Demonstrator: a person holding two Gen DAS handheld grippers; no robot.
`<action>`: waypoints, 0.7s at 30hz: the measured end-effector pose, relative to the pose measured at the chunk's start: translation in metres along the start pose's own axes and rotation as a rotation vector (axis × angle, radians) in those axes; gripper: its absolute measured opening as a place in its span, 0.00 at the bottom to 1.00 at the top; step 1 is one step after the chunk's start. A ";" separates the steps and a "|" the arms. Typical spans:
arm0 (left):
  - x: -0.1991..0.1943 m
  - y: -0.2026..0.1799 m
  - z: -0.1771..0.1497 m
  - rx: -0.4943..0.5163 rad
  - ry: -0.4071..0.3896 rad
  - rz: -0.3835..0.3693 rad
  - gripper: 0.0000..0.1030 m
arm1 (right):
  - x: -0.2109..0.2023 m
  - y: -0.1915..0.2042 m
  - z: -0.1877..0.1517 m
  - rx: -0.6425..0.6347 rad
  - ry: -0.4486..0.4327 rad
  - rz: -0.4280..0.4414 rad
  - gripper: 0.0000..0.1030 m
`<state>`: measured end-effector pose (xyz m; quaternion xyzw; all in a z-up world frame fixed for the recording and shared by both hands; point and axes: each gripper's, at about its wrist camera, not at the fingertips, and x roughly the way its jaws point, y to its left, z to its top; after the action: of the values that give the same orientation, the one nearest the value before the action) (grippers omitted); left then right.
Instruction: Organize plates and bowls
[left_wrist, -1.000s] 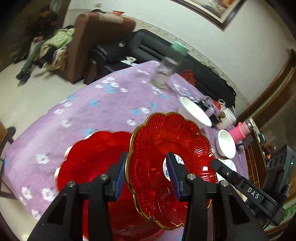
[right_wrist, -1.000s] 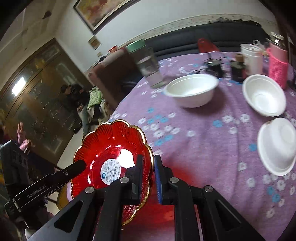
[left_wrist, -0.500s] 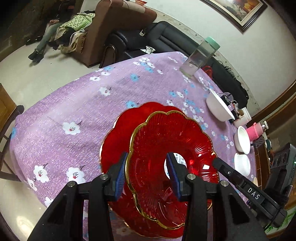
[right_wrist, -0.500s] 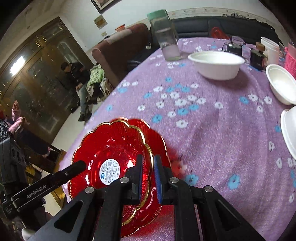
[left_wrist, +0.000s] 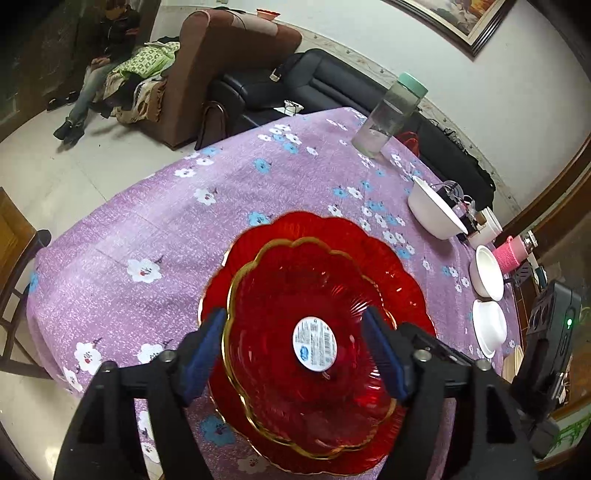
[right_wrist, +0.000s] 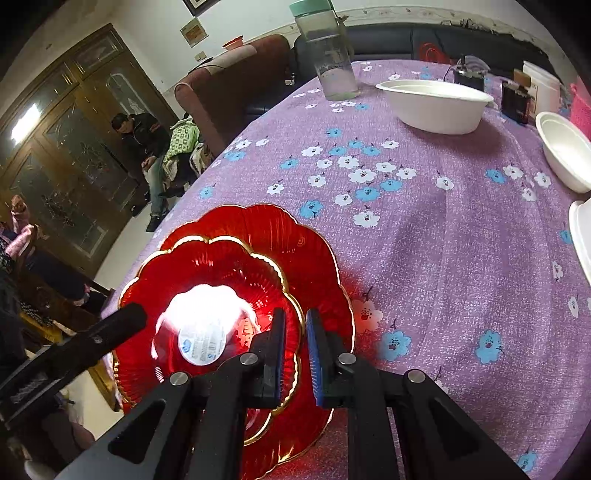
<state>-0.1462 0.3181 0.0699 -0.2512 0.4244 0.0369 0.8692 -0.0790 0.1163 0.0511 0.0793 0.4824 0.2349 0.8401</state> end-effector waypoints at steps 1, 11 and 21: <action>0.000 0.000 0.001 0.000 0.000 -0.002 0.74 | 0.000 0.001 0.000 -0.012 -0.005 -0.013 0.14; -0.021 -0.008 0.008 0.039 -0.075 0.006 0.74 | -0.019 -0.002 -0.001 0.009 -0.088 0.026 0.16; -0.079 -0.062 -0.010 0.203 -0.336 0.047 0.86 | -0.069 -0.015 -0.014 0.008 -0.233 0.048 0.60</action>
<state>-0.1864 0.2715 0.1492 -0.1428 0.2804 0.0556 0.9476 -0.1153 0.0690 0.0918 0.1210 0.3802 0.2422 0.8844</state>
